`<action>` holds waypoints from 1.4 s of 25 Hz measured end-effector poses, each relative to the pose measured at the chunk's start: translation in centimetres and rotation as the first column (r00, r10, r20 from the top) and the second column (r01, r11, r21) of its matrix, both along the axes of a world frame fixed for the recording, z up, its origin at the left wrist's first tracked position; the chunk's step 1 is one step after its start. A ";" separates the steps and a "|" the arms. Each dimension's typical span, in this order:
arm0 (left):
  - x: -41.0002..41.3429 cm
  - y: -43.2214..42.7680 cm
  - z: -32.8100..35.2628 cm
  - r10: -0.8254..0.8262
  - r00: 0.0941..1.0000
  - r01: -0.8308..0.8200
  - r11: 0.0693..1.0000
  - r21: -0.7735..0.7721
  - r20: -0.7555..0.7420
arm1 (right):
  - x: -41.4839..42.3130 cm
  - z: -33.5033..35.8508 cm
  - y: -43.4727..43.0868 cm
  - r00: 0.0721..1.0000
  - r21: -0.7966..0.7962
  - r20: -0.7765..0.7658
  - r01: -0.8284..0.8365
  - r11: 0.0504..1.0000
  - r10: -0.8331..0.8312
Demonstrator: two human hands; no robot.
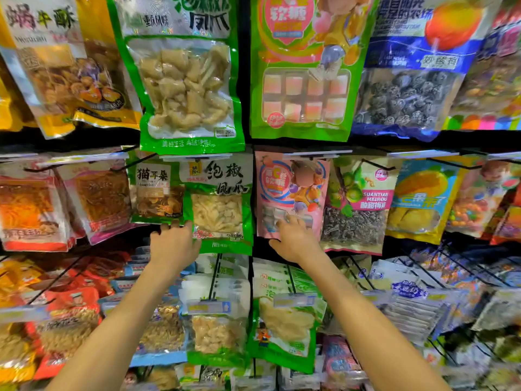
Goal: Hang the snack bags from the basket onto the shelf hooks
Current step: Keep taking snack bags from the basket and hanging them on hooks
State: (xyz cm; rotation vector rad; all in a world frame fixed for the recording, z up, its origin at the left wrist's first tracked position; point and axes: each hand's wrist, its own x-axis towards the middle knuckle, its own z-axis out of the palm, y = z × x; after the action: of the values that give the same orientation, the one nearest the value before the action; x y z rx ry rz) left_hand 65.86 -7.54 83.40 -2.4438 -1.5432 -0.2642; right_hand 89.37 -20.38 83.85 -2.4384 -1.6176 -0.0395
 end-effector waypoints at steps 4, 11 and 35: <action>2.1 -3.1 0.9 -0.059 0.998 0.059 0.998 0.019 -0.022 | 0.5 1.2 -2.8 1.000 0.021 0.012 -0.023 1.000 0.023; 5.7 -8.0 2.3 -0.128 0.991 0.129 0.992 0.016 -0.036 | 1.6 2.0 -7.8 0.989 0.102 0.142 -0.055 0.993 0.040; 16.8 -2.3 1.4 -0.057 0.596 0.271 0.953 -0.134 0.801 | 10.1 0.1 1.2 0.630 0.538 -0.743 0.362 0.761 0.226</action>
State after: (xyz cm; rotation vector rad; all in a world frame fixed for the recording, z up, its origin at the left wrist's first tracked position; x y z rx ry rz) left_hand 82.61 -9.89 84.76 -2.8443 -1.6889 -1.4699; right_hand 99.49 -19.19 83.91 -1.5779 -0.8648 0.3472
